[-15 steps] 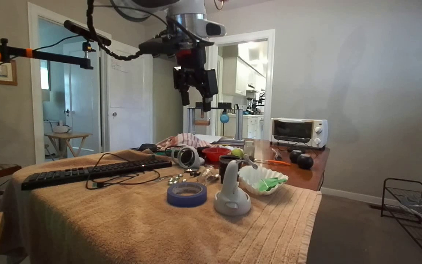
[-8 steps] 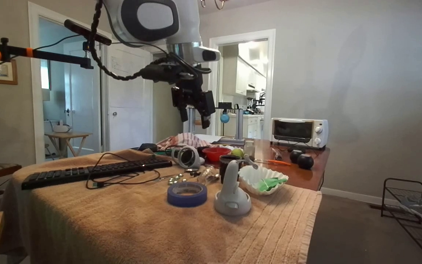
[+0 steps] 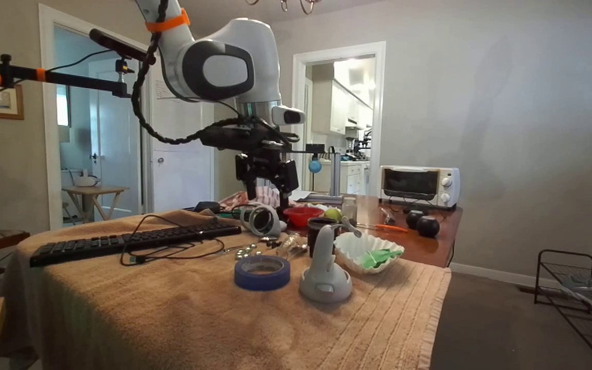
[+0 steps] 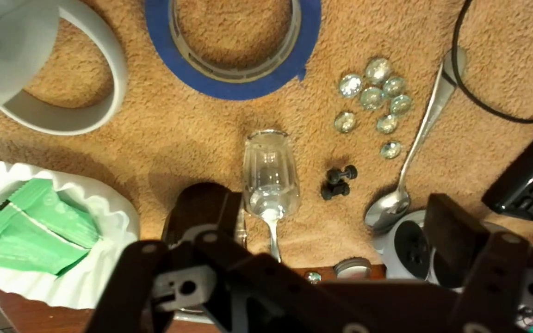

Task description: Place the glass cup upright.

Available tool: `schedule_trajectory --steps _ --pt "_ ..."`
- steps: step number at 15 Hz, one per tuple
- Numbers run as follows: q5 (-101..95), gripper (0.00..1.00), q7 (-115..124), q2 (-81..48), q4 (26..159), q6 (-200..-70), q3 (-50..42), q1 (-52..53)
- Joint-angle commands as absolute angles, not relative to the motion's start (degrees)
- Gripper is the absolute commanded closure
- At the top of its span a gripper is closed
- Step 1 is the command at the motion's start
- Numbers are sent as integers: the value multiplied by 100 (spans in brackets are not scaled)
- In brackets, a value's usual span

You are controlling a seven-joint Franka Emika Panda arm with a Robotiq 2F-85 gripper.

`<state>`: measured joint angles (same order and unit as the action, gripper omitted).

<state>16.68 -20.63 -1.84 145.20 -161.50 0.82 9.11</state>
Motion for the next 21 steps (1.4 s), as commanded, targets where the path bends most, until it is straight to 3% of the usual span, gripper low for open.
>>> schedule_trajectory --steps 1,2,3,13,21 --pt "784 0 -1583 -775 14069 -16056 210 697" --pt "118 0 -989 -874 13973 -15946 -152 943" --pt "779 0 -1570 -556 14262 -16133 299 624" --pt "-172 0 -824 -1078 13553 -15968 285 673" --pt "-1463 0 1160 -1898 12364 -14323 -1 1048"
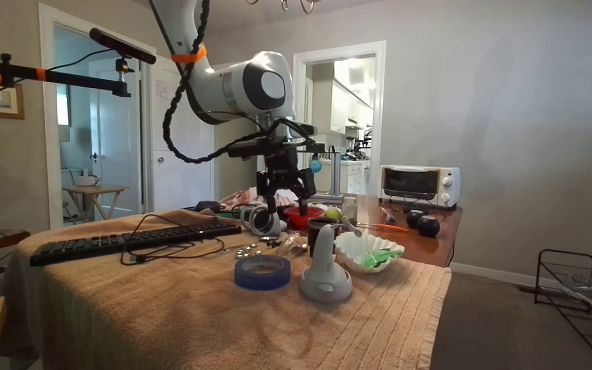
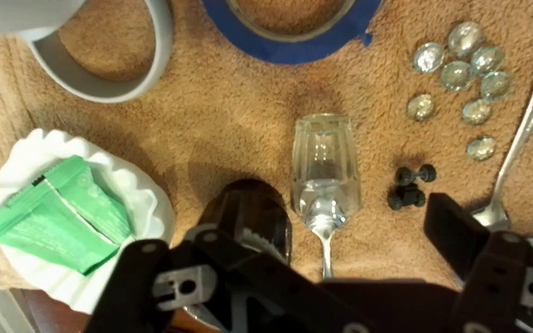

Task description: Place the glass cup upright.

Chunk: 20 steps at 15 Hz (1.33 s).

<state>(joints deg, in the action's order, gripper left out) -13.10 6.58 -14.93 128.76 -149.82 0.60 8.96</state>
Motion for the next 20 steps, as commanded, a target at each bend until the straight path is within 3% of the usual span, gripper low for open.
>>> schedule_trajectory --steps 1,8,20 --pt "-1149 0 1006 -1989 12269 -14197 137 959" --pt "-486 0 836 -2516 11830 -14211 324 832" --pt "-1514 0 1756 -2661 11955 -14983 -381 1339"
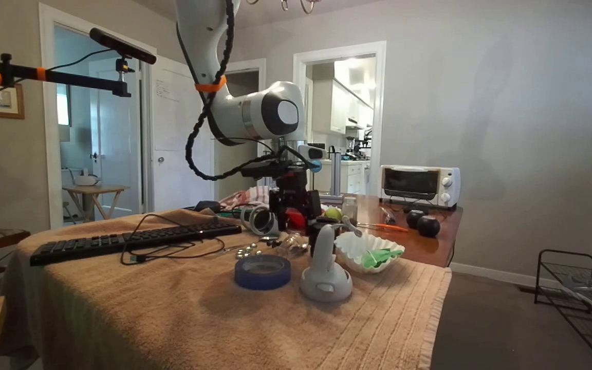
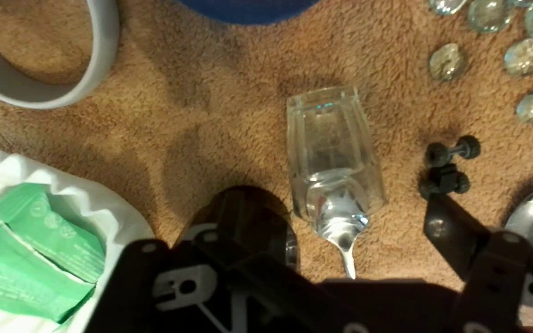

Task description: Place the glass cup upright.

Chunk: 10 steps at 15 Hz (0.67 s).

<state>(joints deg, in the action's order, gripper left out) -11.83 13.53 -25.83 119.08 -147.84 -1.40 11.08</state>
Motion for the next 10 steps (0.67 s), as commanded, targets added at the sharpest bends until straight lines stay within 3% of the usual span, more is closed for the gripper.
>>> schedule_trajectory --steps 1,10 --pt "-1581 0 1858 -2653 11984 -15010 -422 1380" --pt "-1434 0 2144 -2787 12109 -15406 -406 1425"
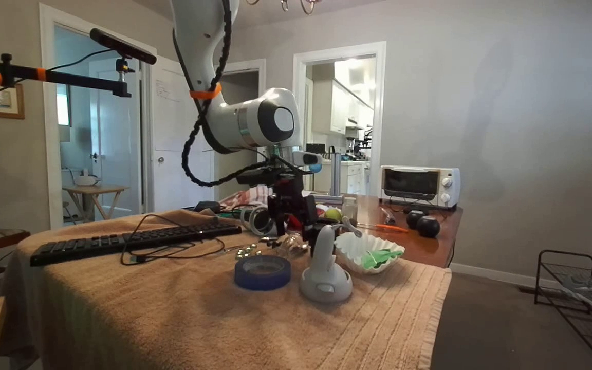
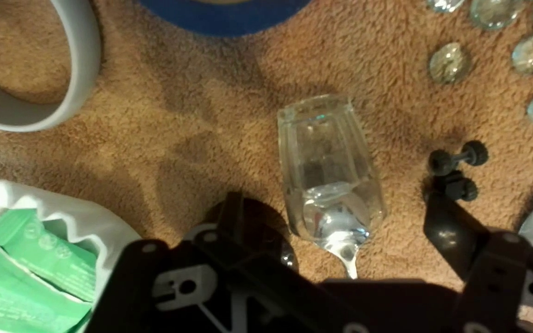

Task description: Place the glass cup upright.

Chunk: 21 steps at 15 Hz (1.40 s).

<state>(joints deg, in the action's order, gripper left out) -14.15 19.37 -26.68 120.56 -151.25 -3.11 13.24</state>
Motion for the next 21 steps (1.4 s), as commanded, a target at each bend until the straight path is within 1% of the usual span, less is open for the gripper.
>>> schedule_trajectory --steps 1,6,7,8,9,10,11,12,14,15,16,17,20,21 --pt "-1398 0 2176 -2826 12101 -15488 -413 1422" --pt "-1353 0 2254 -2920 12090 -15523 -461 1460" --pt "-1353 2 2247 -2927 12092 -15519 -460 1463" --pt "-1336 7 2230 -2929 12094 -15514 -446 1456" --pt "-1324 20 2216 -2928 12095 -15514 -436 1453" --pt "-1337 30 2216 -2929 12099 -15546 -442 1461" --pt "-1326 35 2203 -2927 12094 -15544 -432 1456" --pt "-1318 37 2194 -2927 12092 -15540 -424 1452" --pt "-1307 34 2151 -2935 12095 -15587 -403 1431" --pt "-1336 28 2143 -2950 12097 -15628 -418 1437" --pt "-1357 24 2155 -2959 12098 -15660 -437 1450" --pt "-1360 18 2147 -2973 12096 -15692 -442 1450" --pt "-1325 54 2117 -2988 12100 -15762 -431 1439" --pt "-1270 56 2033 -2990 12108 -15785 -372 1389"
